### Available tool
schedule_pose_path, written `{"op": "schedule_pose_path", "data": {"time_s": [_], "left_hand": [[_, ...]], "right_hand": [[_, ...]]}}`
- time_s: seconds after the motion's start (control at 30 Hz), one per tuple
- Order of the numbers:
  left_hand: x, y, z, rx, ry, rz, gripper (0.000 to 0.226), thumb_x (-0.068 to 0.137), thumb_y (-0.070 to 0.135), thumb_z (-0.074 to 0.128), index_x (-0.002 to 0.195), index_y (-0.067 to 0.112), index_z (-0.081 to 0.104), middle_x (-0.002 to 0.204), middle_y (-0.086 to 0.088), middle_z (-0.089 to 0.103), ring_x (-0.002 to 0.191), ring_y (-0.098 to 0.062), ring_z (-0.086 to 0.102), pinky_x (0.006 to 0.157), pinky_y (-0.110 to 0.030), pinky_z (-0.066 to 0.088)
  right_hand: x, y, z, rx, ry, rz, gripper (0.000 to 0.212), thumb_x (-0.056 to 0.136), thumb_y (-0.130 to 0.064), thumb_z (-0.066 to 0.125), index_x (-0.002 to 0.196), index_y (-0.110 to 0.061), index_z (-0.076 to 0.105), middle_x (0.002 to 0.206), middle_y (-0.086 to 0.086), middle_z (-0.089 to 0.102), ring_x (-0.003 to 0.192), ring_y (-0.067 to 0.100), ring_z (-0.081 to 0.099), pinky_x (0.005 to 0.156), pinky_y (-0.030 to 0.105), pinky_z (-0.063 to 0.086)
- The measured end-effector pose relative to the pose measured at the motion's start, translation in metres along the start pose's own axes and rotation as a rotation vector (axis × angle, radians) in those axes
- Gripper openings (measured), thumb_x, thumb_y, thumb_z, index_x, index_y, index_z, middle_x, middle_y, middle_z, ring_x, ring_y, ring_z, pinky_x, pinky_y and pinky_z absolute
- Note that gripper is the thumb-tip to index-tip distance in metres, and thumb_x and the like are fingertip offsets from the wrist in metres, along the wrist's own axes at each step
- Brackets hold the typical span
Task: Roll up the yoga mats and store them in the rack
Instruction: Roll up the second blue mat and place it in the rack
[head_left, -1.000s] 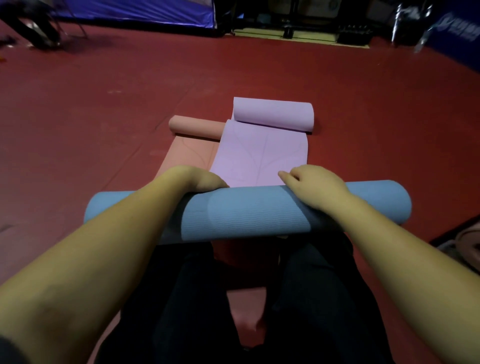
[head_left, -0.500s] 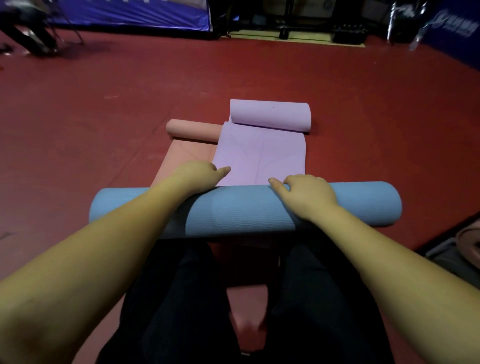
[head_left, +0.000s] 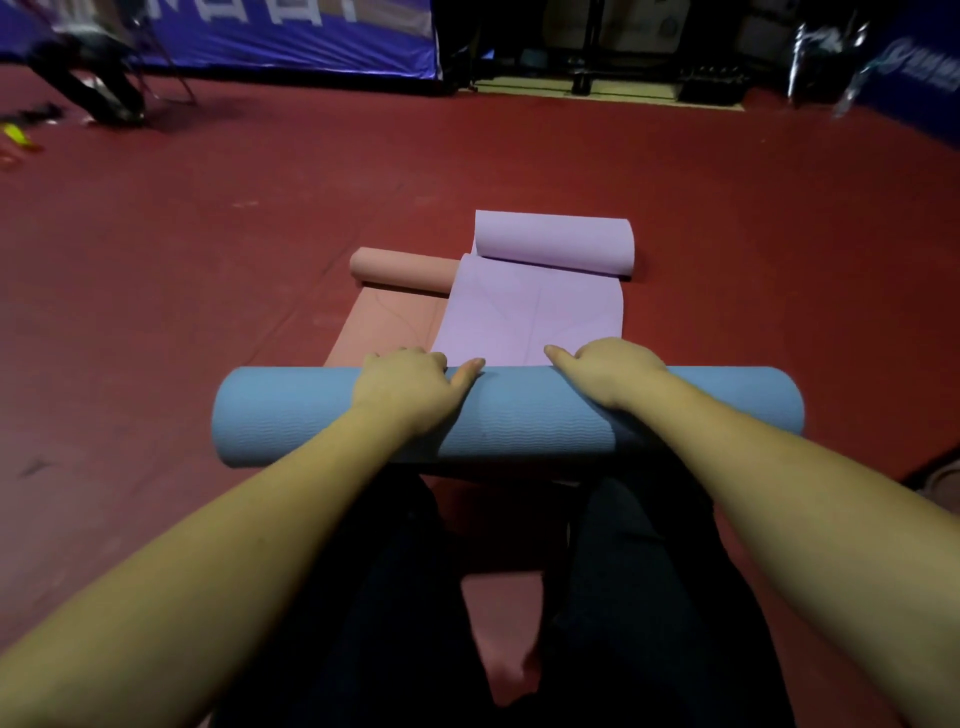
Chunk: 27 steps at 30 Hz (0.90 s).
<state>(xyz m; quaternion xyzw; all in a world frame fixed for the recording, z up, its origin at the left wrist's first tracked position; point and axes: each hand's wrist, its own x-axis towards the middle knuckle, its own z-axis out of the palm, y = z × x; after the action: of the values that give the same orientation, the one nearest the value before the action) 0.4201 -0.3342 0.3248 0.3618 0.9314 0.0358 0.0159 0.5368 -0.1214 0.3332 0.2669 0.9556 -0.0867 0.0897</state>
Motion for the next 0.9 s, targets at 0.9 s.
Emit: {"op": "schedule_pose_path", "data": {"time_s": [0.9], "left_hand": [[-0.003, 0.003, -0.035, -0.164, -0.409, -0.089, 0.079, 0.096, 0.071, 0.020, 0.133, 0.015, 0.062, 0.140, -0.012, 0.056, 0.124, -0.031, 0.053, 0.099, -0.040, 0.038]], "right_hand": [[-0.011, -0.006, -0.027, 0.071, -0.386, 0.007, 0.069, 0.100, -0.061, 0.027, 0.143, -0.011, 0.049, 0.155, 0.011, 0.039, 0.138, 0.026, 0.040, 0.108, 0.032, 0.028]]}}
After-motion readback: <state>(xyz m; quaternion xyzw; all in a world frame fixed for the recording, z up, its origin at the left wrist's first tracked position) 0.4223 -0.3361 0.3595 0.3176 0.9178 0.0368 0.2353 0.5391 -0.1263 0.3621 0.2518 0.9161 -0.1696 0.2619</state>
